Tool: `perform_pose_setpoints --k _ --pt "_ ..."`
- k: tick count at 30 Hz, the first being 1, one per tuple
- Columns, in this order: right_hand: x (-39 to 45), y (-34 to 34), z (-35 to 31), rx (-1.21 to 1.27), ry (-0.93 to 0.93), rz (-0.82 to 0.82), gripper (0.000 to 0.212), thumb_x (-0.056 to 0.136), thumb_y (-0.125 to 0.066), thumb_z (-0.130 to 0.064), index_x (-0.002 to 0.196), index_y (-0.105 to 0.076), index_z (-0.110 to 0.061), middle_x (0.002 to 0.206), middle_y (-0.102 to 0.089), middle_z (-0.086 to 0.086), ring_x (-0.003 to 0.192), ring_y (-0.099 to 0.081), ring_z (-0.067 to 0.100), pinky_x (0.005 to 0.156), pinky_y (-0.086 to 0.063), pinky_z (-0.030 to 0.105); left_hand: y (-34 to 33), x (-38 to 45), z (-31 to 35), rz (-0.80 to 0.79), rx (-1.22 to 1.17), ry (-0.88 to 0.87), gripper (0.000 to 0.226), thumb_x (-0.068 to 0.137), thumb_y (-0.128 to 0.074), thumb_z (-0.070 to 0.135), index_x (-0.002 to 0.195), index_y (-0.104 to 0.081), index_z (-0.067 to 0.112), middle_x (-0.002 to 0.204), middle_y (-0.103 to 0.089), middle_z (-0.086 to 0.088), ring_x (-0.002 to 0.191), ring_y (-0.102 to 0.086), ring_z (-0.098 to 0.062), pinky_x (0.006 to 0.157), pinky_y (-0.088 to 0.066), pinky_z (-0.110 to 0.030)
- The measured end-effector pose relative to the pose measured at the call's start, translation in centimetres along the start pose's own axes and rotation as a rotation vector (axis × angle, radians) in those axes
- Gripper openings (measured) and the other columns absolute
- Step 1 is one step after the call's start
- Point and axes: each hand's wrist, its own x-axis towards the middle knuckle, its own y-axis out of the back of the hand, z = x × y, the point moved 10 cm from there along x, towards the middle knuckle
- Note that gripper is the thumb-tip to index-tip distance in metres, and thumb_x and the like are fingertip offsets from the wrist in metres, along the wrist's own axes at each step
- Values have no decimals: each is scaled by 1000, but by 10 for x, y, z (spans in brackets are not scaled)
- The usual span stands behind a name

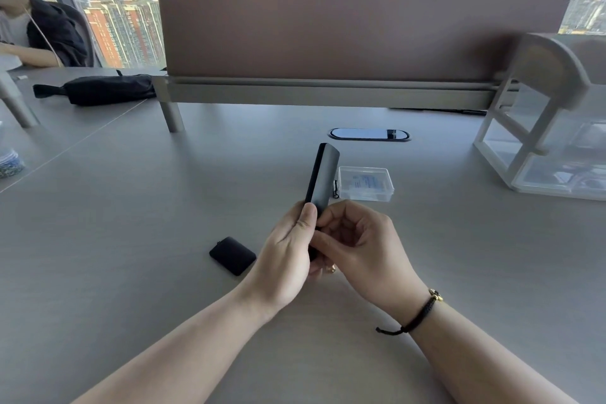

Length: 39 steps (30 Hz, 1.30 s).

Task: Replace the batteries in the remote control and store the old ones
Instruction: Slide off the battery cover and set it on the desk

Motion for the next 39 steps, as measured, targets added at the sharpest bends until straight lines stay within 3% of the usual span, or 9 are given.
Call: perform_pose_setpoints --k 4,10,13,15,18,21,26,33,39 --pt "-3 5 -4 -32 20 52 16 84 -73 1 79 -57 2 53 -70 8 45 -70 25 46 -52 27 2 1 1 20 -21 3 36 105 -32 30 86 -46 4 51 -48 4 42 -45 -12 42 -33 -23" --pt "-3 9 -4 18 -13 116 16 83 -73 3 76 -58 3 55 -70 17 46 -70 32 49 -55 52 2 4 -3 -1 23 -4 36 105 -32 33 84 -44 7 58 -43 1 48 -43 -12 43 -34 -24" --pt "-2 11 1 124 -61 112 17 82 -70 10 77 -54 9 55 -66 18 43 -65 31 47 -53 44 2 4 -4 -22 64 -8 37 104 -32 35 84 -43 7 59 -45 1 49 -43 -13 46 -35 -24" --pt "2 19 6 203 -94 151 17 81 -68 14 76 -56 3 61 -63 15 44 -59 23 48 -51 34 5 5 -4 3 52 -2 39 104 -31 35 87 -41 1 63 -43 -8 48 -38 -15 46 -32 -25" --pt "10 43 19 272 -175 255 20 81 -67 13 77 -62 -6 59 -56 9 46 -50 19 48 -47 30 16 9 -5 82 -4 12 40 104 -34 35 91 -42 -2 70 -42 -12 45 -34 -17 45 -28 -28" --pt "12 62 33 19 -292 299 14 82 -66 7 76 -67 -5 58 -56 9 45 -50 19 49 -47 30 31 13 -12 191 -83 50 37 102 -39 40 91 -49 5 70 -48 -6 42 -35 -17 41 -26 -24" --pt "14 55 39 -607 -307 138 11 84 -71 -19 73 -71 -22 56 -63 -10 45 -53 2 51 -39 18 42 16 -26 280 -69 131 32 102 -45 36 83 -46 11 68 -49 -5 44 -42 -18 42 -34 -28" --pt "14 39 36 -677 -268 -10 3 86 -70 -34 87 -73 -33 48 -60 -28 45 -54 -10 59 -40 17 41 18 -33 279 2 186 25 102 -46 24 81 -47 9 67 -47 -7 48 -48 -19 44 -42 -31" --pt "6 21 33 -680 -267 -186 60 65 -86 -30 121 -65 -29 59 -62 -9 44 -53 -3 47 -35 7 44 19 -35 281 55 200 26 102 -46 26 83 -49 8 67 -50 -9 55 -50 -22 50 -43 -30"
